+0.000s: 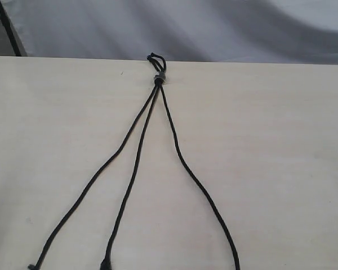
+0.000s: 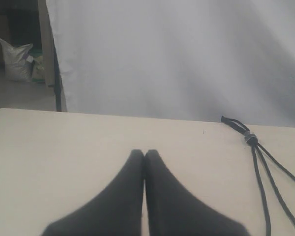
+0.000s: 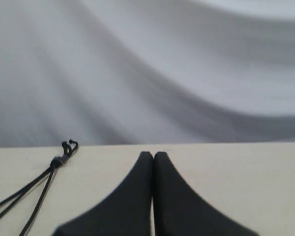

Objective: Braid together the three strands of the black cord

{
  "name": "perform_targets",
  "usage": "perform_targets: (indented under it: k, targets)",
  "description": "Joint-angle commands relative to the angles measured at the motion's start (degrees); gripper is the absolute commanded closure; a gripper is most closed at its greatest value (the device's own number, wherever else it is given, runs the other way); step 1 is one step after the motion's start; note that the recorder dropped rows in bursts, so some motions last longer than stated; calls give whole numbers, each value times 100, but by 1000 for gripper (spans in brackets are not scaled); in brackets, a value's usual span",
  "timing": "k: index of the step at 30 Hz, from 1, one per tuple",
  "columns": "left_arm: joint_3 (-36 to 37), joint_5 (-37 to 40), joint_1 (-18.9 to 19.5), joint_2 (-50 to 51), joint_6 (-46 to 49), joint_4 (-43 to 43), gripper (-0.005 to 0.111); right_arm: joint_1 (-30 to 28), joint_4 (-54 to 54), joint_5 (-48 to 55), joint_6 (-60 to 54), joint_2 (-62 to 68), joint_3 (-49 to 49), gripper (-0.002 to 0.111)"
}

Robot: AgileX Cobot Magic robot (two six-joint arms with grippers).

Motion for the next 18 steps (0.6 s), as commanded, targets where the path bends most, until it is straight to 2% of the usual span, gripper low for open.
perform_targets:
  k: [1,3,4,5,6,7,8,10,11,12,13,14,17,18]
  targets:
    - [5,-605,5,-9,5,2,106,-31,196,-748,20,-40,23,109]
    - [5,-1599,5,-9,-222,-40,106,-31,382,-1372,51,-40,23,109]
    - [5,-2872,5,-9,-1473,-67,106,-31,513,-1952,337,-40,23,109]
    - [5,-3305,5,-9,-2013,-67,106,-31,523,-2302,586,-40,23,109]
    - [5,-4295,5,-9,-2676,36,106,-31,523,-2773,1116,-40,23,109]
    - [5,-4693,5,-9,-2660,45,106,-31,523,-2972,1442,-40,23,109]
    - [5,-5471,5,-9,-2314,63,106,-31,489,-3279,1782,-40,23,109]
    - [-83,-5280,5,-9,-1827,63,106,-31,114,-3296,1726,-40,23,109]
    - [-285,-4777,5,5,-1605,63,107,-31,-148,-3149,1727,-40,-57,109]
    - [-718,-3603,5,101,-1182,88,107,-31,-787,-2562,1874,66,-407,109]
    - [-945,-3088,5,231,-1120,156,107,-31,-948,-2265,2005,163,-561,109]
    - [-1256,-2558,5,598,-1132,315,107,-31,-1085,-1780,2132,507,-935,109]
    - [-1667,-1969,5,1505,-1623,1109,107,-21,-1098,-868,2132,1447,-1634,109]
    - [-1823,-1680,5,2001,-1996,1566,107,35,-1098,-235,2132,2075,-2005,109]
